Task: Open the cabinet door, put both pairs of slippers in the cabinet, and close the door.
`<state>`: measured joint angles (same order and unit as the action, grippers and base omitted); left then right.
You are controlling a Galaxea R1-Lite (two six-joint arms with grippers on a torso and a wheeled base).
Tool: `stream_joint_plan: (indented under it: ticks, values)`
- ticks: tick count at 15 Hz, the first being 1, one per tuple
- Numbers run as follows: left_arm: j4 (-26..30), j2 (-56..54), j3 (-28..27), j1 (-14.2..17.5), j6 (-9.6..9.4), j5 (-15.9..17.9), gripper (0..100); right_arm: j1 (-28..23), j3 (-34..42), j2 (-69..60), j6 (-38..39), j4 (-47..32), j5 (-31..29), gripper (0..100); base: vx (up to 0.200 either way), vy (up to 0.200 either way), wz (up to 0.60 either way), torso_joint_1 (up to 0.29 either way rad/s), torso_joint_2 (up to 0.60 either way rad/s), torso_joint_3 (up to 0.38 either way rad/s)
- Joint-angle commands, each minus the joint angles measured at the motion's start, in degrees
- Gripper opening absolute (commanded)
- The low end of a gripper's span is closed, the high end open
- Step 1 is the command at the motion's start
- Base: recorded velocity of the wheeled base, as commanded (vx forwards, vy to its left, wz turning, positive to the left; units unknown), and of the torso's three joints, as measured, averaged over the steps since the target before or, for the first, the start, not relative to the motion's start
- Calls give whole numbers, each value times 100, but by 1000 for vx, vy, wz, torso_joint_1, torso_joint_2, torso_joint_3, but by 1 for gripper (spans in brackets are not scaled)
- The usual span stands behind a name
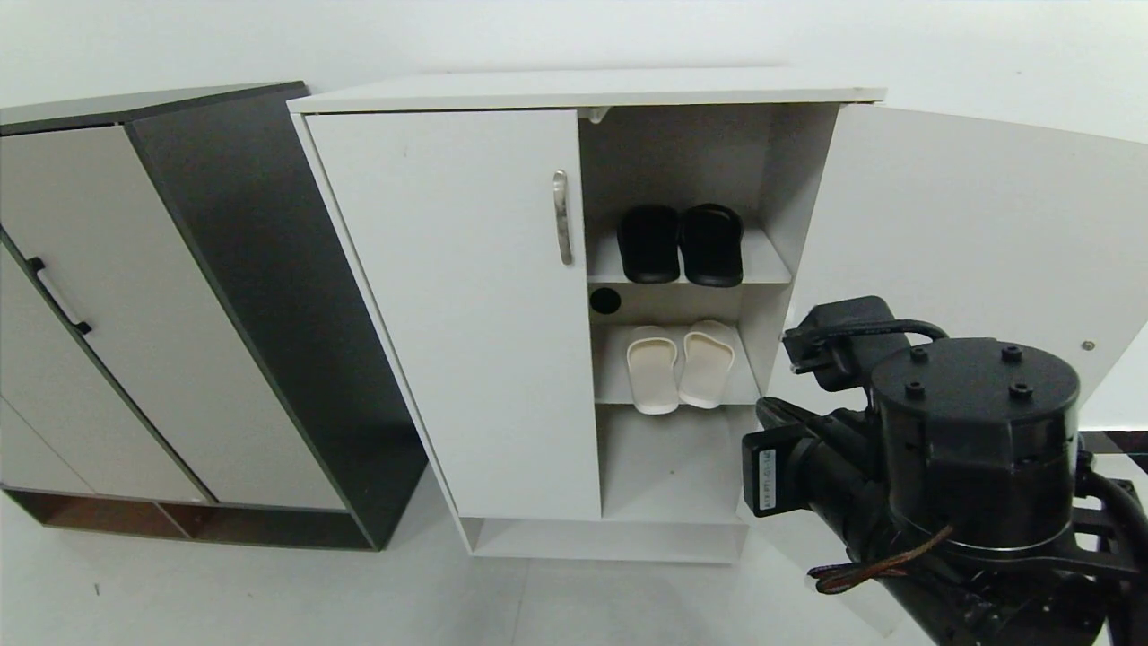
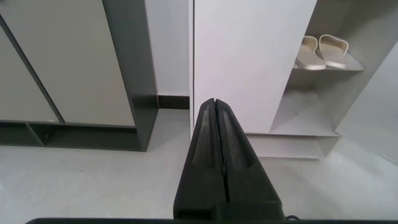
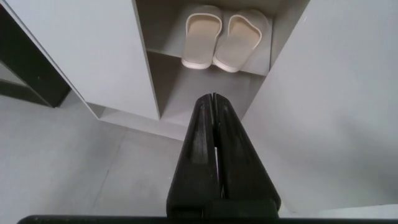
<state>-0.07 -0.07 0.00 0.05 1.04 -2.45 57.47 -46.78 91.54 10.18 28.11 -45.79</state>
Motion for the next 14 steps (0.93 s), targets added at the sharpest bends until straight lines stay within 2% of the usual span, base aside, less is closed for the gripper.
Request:
stream_joint_plan:
  ticks: [1,8,12,14]
  values:
    - [-1,7,0,4,2,-1,0,1,2,39,2,1,0,0,0,0,0,0,0,0]
    - [-1,7,0,4,2,-1,0,1,28,66,-7,-7,0,0,0,0,0,0,0,0]
    - [-1,7,0,4,2,8,0,-7,28,66,-7,-7,0,0,0,0,0,16,-195,-287]
    - [-1,7,0,4,2,17,0,-25,19,110,-7,-7,61,0,0,0,0,56,-535,-364]
